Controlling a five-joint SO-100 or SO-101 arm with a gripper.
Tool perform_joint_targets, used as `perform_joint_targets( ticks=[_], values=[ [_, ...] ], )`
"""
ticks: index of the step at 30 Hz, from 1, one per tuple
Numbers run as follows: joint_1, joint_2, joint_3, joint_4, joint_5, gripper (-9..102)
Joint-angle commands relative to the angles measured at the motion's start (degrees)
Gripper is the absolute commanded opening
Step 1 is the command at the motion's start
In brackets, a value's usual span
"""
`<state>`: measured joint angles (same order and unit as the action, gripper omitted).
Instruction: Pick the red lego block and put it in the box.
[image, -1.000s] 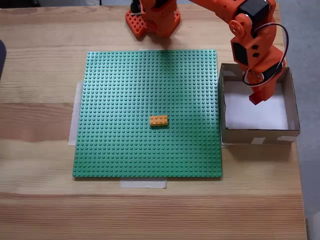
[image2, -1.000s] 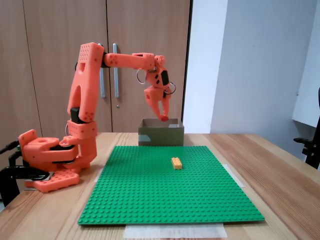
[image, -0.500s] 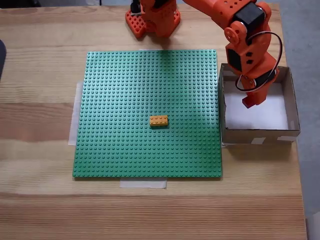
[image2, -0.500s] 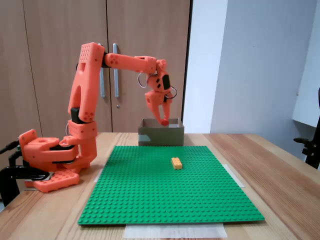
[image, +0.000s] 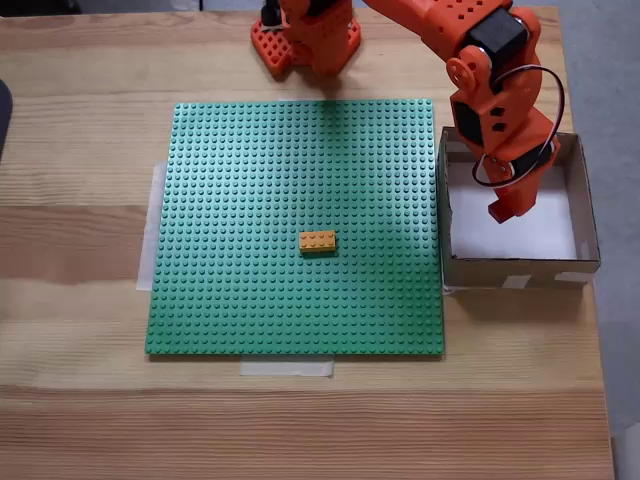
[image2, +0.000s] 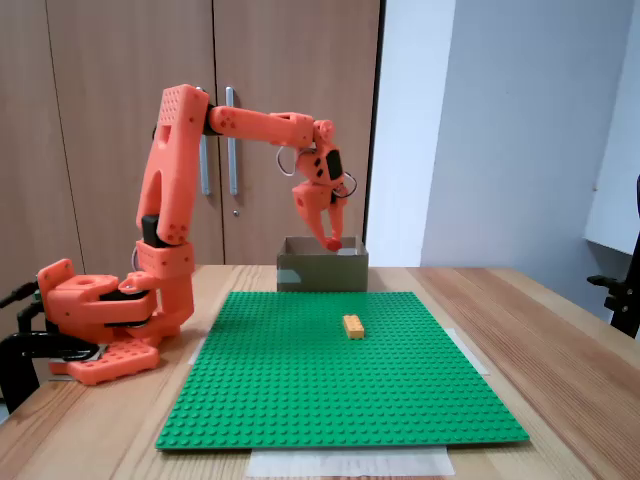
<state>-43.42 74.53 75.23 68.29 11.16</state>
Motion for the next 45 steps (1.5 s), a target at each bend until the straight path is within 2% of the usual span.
perform_joint_targets(
  ticks=[1, 12, 20, 45],
  values=[
    [0.6, 0.5, -0.7, -0.8, -0.6, -1],
    [0.7, -0.3, -1.0, -1.4, -0.7, -1],
    [1.2, -5.7, -8.7, 0.5, -1.3, -1],
    [1.7, -6.0, -8.4, -1.4, -1.5, -1]
  ],
)
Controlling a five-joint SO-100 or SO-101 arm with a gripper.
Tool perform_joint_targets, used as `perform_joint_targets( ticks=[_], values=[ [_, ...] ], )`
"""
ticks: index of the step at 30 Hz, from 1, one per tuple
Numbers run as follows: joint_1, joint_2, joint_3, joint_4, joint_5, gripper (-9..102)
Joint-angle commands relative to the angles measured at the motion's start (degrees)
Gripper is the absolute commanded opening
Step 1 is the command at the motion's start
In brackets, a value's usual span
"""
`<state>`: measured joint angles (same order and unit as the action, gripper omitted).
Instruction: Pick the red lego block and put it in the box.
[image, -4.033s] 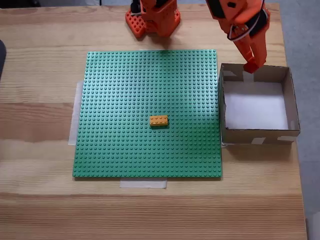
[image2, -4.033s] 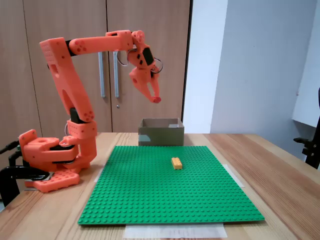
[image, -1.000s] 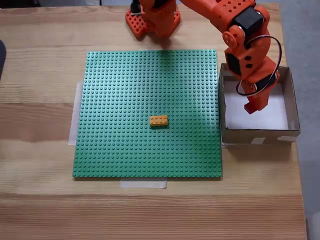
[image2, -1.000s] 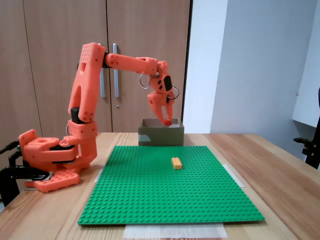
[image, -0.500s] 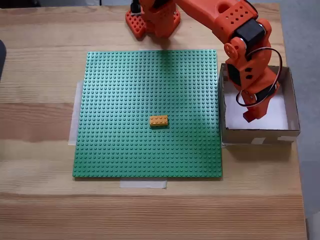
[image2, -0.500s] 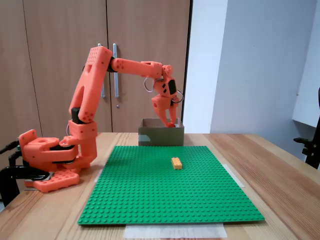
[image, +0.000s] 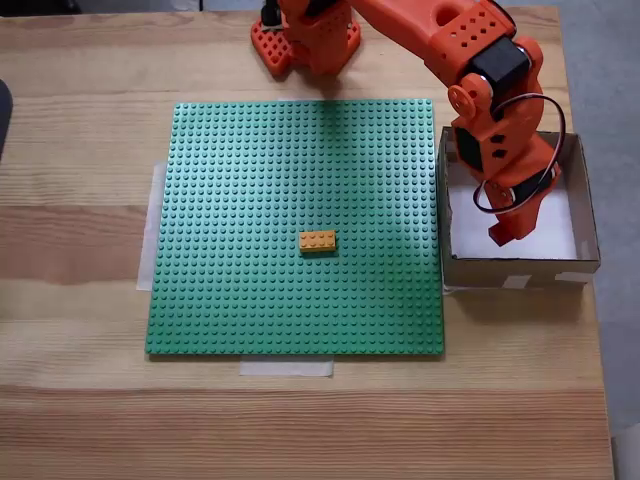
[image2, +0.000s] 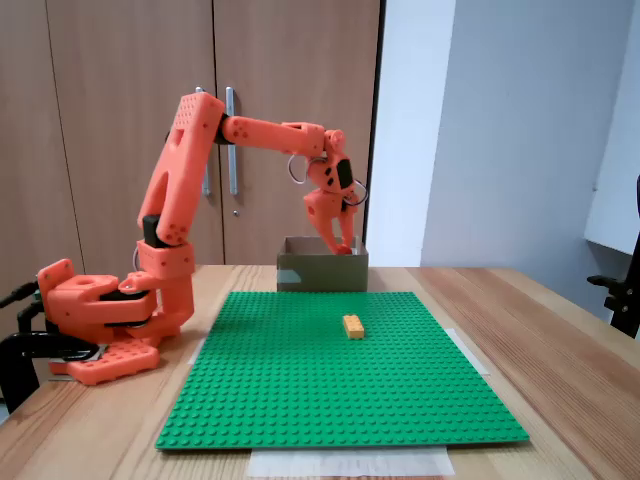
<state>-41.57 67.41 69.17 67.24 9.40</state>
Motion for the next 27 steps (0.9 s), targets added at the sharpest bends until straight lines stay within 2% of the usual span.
perform_joint_targets(
  ticks=[1, 15, 27],
  values=[
    [-0.4, 1.1, -2.4, -0.4, 0.4, -1],
    [-6.9, 1.2, -1.6, 3.3, 2.2, -1],
    [-6.0, 1.6, 4.7, 0.4, 1.1, -1]
  ],
)
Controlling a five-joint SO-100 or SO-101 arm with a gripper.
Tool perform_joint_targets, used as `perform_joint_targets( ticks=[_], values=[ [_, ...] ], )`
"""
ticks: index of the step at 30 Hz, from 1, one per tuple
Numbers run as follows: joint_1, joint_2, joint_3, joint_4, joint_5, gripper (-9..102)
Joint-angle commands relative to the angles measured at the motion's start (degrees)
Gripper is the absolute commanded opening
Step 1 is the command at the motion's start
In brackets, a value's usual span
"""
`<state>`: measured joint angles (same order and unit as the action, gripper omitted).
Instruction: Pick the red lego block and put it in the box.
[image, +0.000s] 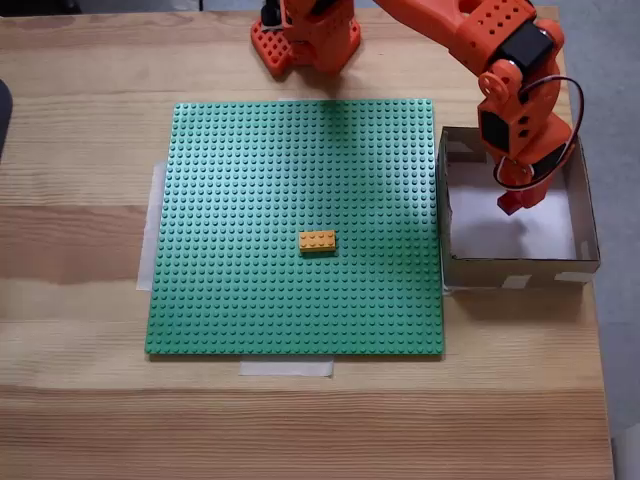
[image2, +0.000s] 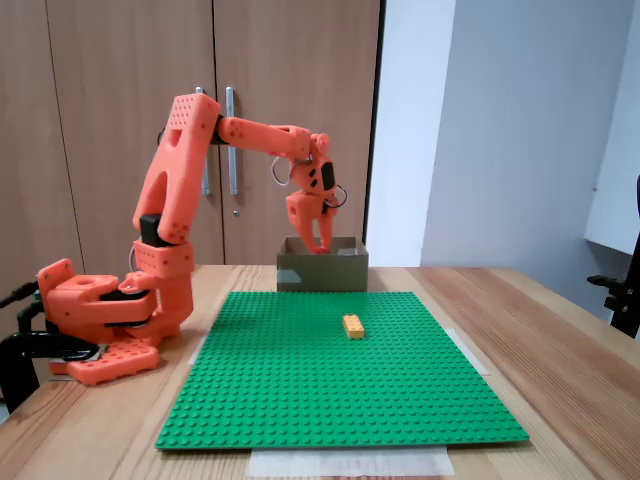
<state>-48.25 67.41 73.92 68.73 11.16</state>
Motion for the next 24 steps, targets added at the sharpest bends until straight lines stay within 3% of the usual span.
perform_joint_targets(
  ticks=[1, 20, 21, 23, 24],
  values=[
    [0.9, 1.6, -0.1, -1.7, -0.9, -1],
    [0.1, 1.8, 3.9, -5.6, -5.0, -1],
    [0.1, 1.9, 3.9, -5.4, -5.2, 2],
    [0.1, 2.0, 4.0, -4.8, -5.0, 22],
    [0.0, 2.2, 4.0, -4.7, -4.9, 24]
  ],
)
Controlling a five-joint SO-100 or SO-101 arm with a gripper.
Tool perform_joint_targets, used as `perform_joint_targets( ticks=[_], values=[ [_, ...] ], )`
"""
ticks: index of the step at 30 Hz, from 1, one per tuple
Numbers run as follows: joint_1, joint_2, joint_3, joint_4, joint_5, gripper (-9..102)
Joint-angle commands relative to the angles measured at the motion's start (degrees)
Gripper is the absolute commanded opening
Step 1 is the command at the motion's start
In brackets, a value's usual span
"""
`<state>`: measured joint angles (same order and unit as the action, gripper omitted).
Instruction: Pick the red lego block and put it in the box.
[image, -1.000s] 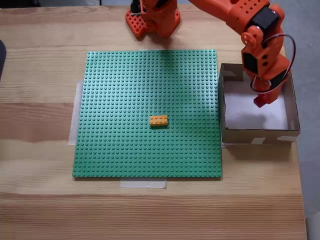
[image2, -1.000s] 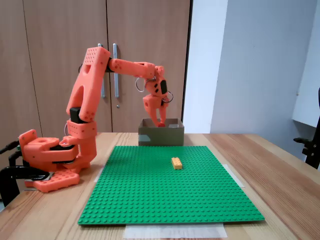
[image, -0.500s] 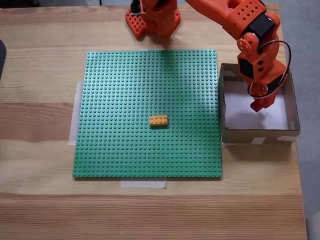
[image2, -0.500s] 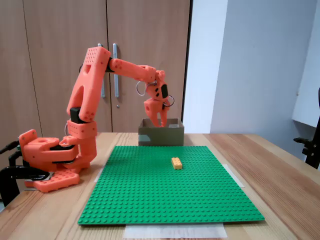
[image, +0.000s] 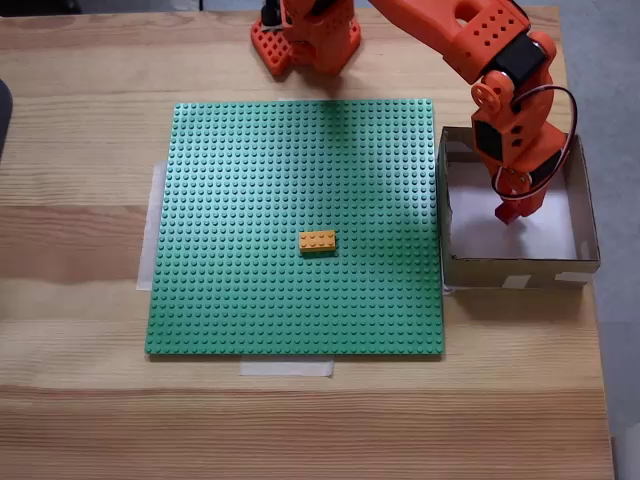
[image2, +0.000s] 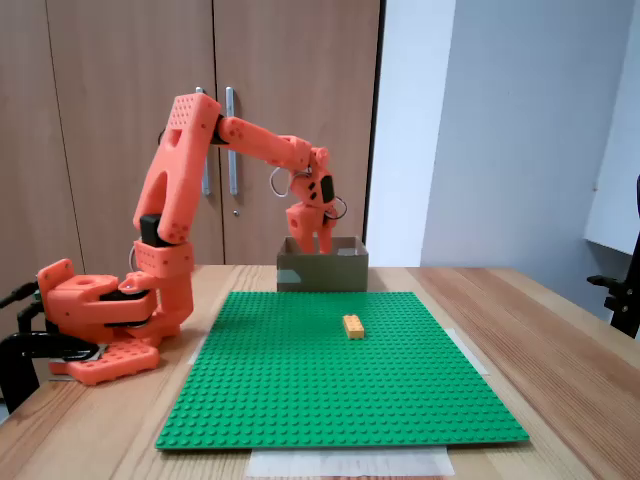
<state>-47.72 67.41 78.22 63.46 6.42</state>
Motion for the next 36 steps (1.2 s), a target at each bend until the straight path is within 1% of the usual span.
perform_joint_targets(
  ticks=[1, 3, 6, 10, 12, 16, 17, 21, 23, 31, 36],
  values=[
    [-0.6, 2.3, -0.4, 0.8, -0.1, 23],
    [-0.7, 2.9, -0.3, 1.0, 1.0, 24],
    [-0.7, 4.7, -0.1, 0.4, 2.1, 22],
    [-0.6, 11.1, 3.6, -3.6, 2.7, 20],
    [-0.6, 15.3, 6.1, -5.4, 1.9, 17],
    [-0.7, 22.8, 11.4, -6.8, -3.0, 13],
    [0.4, 29.4, 16.7, -9.1, -5.9, 10],
    [4.4, 39.2, 25.5, -15.2, -9.8, 3],
    [6.7, 43.2, 28.6, -17.6, -9.9, -1],
    [15.7, 52.9, 29.5, -19.6, -9.0, -1],
    [24.1, 56.8, 29.1, -20.0, -6.2, -1]
  ],
)
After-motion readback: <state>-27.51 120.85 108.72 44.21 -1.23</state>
